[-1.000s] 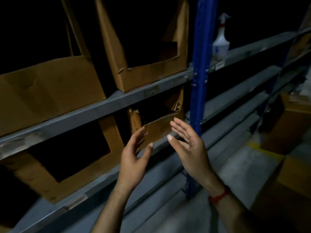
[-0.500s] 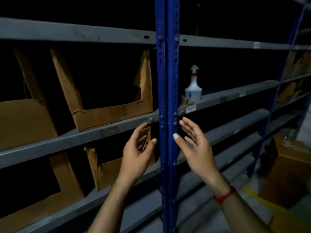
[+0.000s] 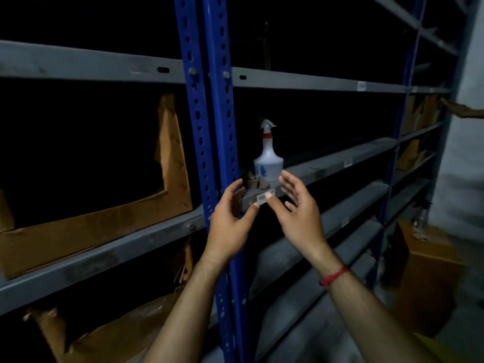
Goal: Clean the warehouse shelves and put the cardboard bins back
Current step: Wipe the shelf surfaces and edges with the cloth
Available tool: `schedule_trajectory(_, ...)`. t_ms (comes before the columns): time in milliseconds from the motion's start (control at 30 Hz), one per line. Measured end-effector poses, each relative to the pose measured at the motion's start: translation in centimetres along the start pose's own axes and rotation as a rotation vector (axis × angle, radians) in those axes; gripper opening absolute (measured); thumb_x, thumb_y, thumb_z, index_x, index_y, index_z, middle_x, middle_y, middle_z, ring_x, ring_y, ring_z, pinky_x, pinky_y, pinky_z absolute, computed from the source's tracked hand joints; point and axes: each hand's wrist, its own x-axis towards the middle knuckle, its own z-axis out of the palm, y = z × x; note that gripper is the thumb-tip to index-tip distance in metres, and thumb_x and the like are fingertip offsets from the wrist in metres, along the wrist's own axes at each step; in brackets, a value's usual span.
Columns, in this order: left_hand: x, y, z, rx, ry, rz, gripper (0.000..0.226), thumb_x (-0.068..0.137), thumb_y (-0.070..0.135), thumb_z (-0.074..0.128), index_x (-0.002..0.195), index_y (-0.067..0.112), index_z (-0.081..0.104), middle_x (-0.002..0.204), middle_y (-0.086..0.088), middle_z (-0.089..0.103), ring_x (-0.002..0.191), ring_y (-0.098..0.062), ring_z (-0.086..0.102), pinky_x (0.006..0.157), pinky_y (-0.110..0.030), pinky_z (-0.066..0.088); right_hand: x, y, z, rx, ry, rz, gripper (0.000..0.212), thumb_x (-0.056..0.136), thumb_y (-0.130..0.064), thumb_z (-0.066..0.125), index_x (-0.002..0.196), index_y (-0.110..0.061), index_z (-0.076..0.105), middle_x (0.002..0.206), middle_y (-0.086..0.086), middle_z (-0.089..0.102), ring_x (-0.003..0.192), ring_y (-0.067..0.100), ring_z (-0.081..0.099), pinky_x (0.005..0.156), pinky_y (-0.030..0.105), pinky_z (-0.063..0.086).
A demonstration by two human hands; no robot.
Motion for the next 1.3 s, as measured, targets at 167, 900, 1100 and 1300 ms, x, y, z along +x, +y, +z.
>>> schedule_trajectory(167, 5.0, -1.5, 3.0, 0.098, -0.103, -0.053, 0.081, 0.096, 0.029, 0.066, 0.159, 0.024, 0.016, 0.143, 0.014, 0.04, 0.126, 0.007, 0.034, 0.103, -0.016, 0.032, 4.0, 2.9, -0.1, -0.076, 0.0, -0.018, 0.063, 0.09, -0.028, 0.071, 0.147, -0.022, 0.043, 0.147, -0.01, 0.05, 0.135, 0.004, 0.045, 0.113, 0.035, 0.04)
schedule_trajectory(900, 15.3, -4.8, 8.7, 0.705, 0.122, -0.311, 0.048, 0.096, 0.026, 0.061, 0.14, 0.013, 0.047, 0.128, -0.012, 0.064, 0.118, -0.03, 0.059, 0.092, -0.03, 0.047, 28.5, 9.4, 3.5, -0.071, -0.201, -0.025, 0.05, 0.084, -0.024, 0.075, 0.129, -0.013, 0.058, 0.114, -0.004, 0.063, 0.102, 0.006, 0.059, 0.073, 0.003, 0.043)
schedule_trajectory(1100, 14.4, -5.3, 8.8, 0.83, 0.158, -0.195, 0.044, 0.095, 0.025, 0.061, 0.137, 0.015, 0.051, 0.121, -0.012, 0.067, 0.112, -0.031, 0.062, 0.091, -0.037, 0.051, 27.8, 9.2, 4.3, 0.067, -0.323, -0.041, 0.01, 0.085, -0.015, 0.066, 0.093, -0.009, 0.066, 0.076, -0.007, 0.063, 0.059, -0.011, 0.053, 0.062, 0.011, 0.043)
schedule_trajectory(1300, 11.6, -5.7, 9.0, 0.884, 0.173, -0.004, 0.056, 0.095, 0.015, 0.06, 0.148, 0.012, 0.04, 0.14, -0.012, 0.05, 0.12, -0.029, 0.056, 0.1, -0.041, 0.048, 23.7, 4.5, 2.4, 0.172, -0.464, -0.192, 0.048, 0.072, -0.025, 0.062, 0.105, 0.01, 0.061, 0.107, 0.026, 0.068, 0.102, 0.034, 0.066, 0.072, 0.039, 0.053)
